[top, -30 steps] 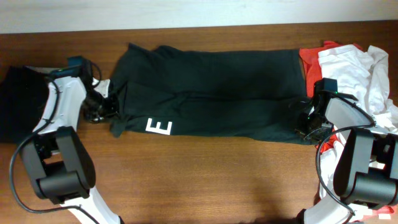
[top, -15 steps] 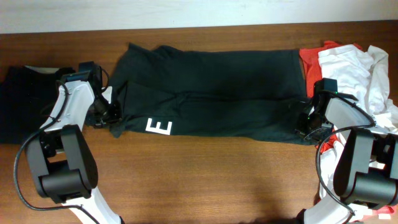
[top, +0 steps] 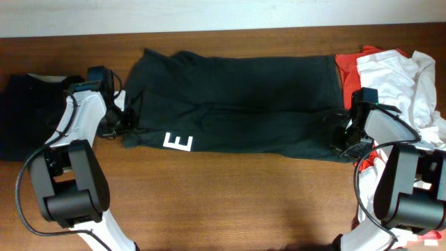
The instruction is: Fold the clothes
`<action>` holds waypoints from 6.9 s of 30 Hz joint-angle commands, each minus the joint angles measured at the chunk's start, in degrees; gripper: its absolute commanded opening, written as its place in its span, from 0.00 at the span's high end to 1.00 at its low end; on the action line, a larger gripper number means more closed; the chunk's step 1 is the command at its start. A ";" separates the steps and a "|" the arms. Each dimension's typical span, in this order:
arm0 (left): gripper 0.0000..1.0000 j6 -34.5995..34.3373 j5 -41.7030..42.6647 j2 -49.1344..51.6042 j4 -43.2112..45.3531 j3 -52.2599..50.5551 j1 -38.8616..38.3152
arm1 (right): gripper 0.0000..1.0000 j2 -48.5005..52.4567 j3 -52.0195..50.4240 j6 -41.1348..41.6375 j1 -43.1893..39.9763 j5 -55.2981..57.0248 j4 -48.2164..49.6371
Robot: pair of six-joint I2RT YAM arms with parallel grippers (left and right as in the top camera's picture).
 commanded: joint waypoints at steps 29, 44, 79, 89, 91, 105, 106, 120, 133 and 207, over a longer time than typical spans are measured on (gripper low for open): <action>0.93 -18.69 -13.25 -0.74 -32.11 2.23 4.70 | 0.77 -1.51 5.81 0.48 -0.11 -4.33 -18.47; 0.45 -0.70 7.13 0.92 -4.57 22.82 -4.44 | 0.32 -3.02 23.58 -2.27 -0.04 -5.70 -26.12; 0.86 -4.81 1.97 24.87 26.53 22.84 -4.48 | 0.30 -2.99 23.32 -4.24 -0.04 -7.76 -26.23; 0.99 -4.83 5.64 24.35 12.13 28.85 -4.42 | 0.26 -1.64 23.32 -6.45 0.00 -9.42 -16.59; 1.00 -4.83 7.58 24.26 6.32 31.98 -4.42 | 0.26 0.33 23.32 -8.85 0.35 -12.55 -11.17; 0.99 -7.15 9.88 24.15 -9.03 37.70 -4.55 | 0.25 18.56 23.34 -10.08 5.97 -12.55 33.73; 1.00 -7.15 9.88 24.15 -9.03 37.70 -4.55 | 0.25 19.47 23.34 -9.14 6.05 -10.91 35.43; 1.00 -7.15 9.86 24.15 -9.46 37.70 -4.52 | 0.88 24.87 23.34 -3.93 7.85 -6.60 40.44; 1.00 -7.06 20.24 23.91 -16.28 44.35 -0.37 | 0.96 13.11 34.27 -3.39 3.63 -5.97 9.35; 0.68 -5.86 14.32 2.82 -20.35 9.84 -9.79 | 0.55 4.94 18.84 -10.38 3.21 -8.37 -28.98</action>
